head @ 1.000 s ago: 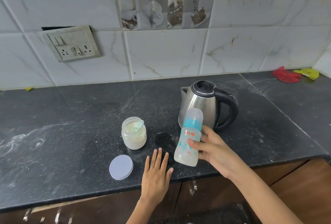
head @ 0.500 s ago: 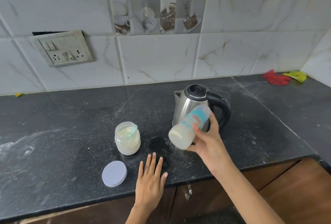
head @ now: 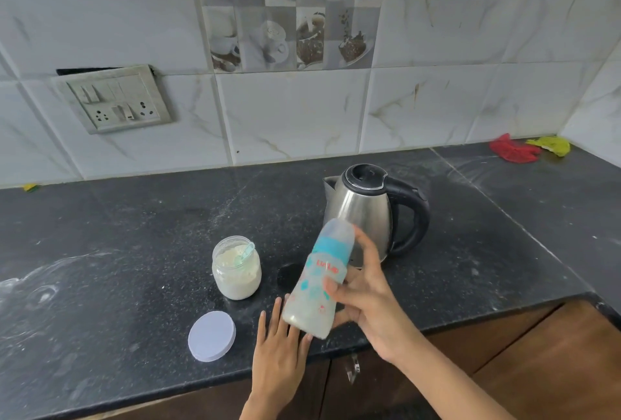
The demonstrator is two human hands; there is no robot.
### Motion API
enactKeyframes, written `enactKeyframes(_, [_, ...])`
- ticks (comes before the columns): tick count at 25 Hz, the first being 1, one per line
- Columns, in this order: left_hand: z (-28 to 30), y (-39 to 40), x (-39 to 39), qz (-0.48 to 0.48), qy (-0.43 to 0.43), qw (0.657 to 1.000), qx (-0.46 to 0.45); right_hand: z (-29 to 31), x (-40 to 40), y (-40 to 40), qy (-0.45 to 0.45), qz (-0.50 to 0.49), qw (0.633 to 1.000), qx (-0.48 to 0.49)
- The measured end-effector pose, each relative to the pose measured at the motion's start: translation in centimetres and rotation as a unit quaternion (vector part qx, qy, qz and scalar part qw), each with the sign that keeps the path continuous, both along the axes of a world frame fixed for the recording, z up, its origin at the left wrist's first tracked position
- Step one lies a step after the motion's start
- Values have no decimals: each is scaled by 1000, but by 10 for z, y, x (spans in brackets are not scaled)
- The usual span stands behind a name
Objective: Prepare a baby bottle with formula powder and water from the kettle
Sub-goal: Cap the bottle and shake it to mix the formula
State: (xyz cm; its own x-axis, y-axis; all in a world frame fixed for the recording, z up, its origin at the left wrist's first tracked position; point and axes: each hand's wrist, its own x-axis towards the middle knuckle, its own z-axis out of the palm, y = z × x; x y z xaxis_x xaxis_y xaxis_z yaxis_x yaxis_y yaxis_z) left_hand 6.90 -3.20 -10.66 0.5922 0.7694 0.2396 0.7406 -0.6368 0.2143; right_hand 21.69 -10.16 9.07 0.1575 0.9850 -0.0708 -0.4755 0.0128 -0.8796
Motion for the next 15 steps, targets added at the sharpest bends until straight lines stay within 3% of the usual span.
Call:
enactKeyframes(4, [3,-1,2,28,17,999,-12,7,19,13,100,-123,987,40])
enactKeyframes(6, [0,0,0,14,11,1000,-7,-1,11,7,41,-42,998,13])
enactKeyframes(8, [1,0,-1,11,13,1000,-3,-2,4,2,11,-22,1000,19])
enactKeyframes(11, [2,-1,3,27,14,1000,-3,4,17,13,103,-150,982,51])
enactKeyframes(12, [1,0,3,26,8,1000,-3,5,15,12,109,-152,981,47])
enactKeyframes(15, [-1,0,0,-16,-28,999,6,-4,-7,-6,-3,-36,999,10])
